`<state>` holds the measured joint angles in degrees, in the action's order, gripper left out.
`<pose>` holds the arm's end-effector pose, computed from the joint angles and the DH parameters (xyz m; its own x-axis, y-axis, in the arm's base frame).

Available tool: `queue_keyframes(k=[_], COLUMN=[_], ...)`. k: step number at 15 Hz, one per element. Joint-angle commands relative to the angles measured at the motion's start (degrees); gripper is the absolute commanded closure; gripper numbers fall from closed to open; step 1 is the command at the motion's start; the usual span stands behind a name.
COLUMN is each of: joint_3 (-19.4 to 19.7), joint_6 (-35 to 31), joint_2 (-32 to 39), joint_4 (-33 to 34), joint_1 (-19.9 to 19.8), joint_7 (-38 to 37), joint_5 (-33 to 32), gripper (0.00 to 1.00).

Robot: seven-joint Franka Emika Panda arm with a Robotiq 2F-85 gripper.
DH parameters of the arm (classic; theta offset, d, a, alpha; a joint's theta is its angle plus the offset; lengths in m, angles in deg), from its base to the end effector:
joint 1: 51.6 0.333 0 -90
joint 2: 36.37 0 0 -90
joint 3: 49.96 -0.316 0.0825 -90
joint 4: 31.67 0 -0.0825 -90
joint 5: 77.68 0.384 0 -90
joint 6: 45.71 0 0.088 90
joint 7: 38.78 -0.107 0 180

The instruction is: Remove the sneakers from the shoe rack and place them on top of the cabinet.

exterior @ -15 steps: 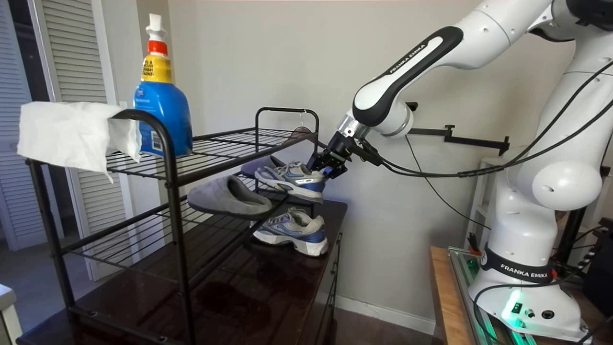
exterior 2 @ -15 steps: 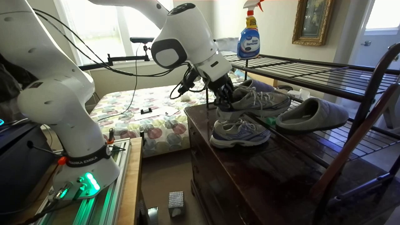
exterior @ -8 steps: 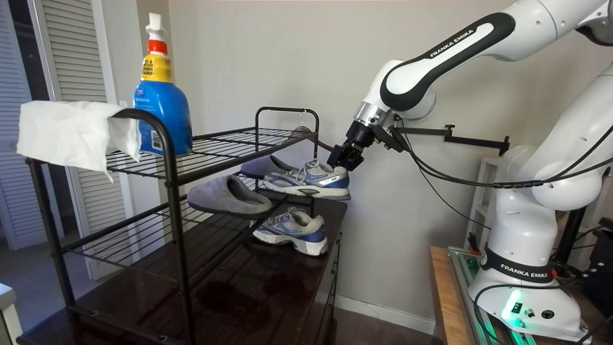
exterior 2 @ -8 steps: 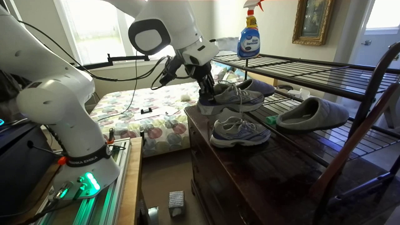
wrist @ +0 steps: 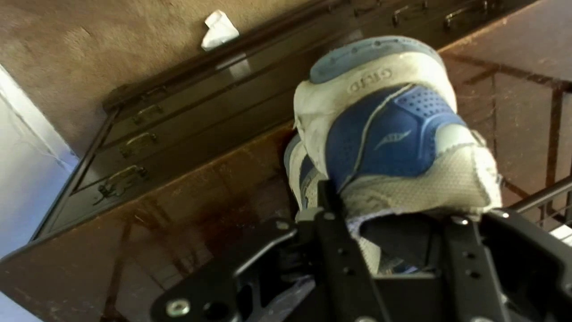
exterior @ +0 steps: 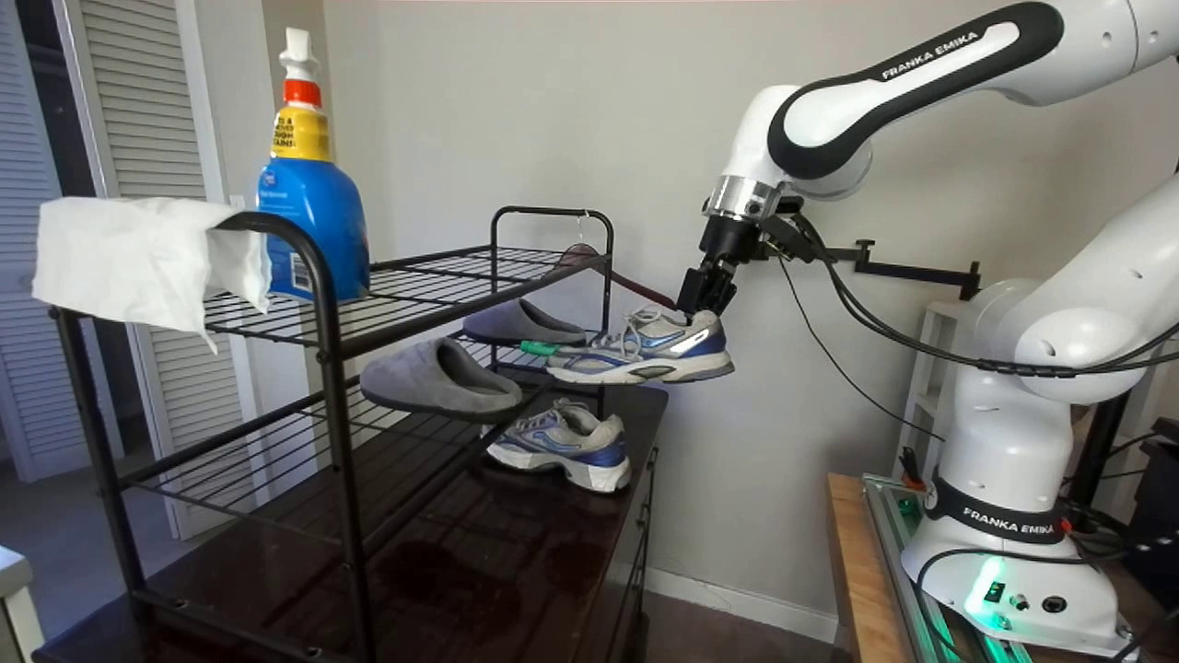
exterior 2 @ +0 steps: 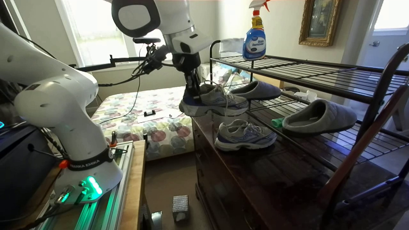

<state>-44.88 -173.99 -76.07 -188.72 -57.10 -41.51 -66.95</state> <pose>0.3430 -0.0573 0.4372 0.9309 -0.3280 0.1606 -0.2883 -0.9299 -0.2284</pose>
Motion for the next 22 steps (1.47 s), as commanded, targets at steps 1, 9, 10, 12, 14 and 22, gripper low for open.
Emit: queue_keyframes(k=[1, 9, 10, 12, 14, 22], joint_3=[-3.12, -6.97, -7.31, -8.08, -9.57, -10.38], joint_6=[7.64, 16.89, 18.06, 19.68, 17.63, 13.97], joint_2=[-2.03, 3.95, 5.36, 8.36, 10.9, 15.66], joint_4=[1.89, 8.86, 9.86, 11.65, 12.12, 11.8], joint_1=[-0.32, 2.67, 2.94, 3.54, 4.25, 6.72], joint_7=[-2.43, -3.41, -3.71, -4.46, -6.81, -8.41], joint_5=[-3.79, -3.43, -3.32, -3.07, -2.27, -2.1], gripper=[0.96, 0.96, 0.96, 0.96, 0.96, 0.84])
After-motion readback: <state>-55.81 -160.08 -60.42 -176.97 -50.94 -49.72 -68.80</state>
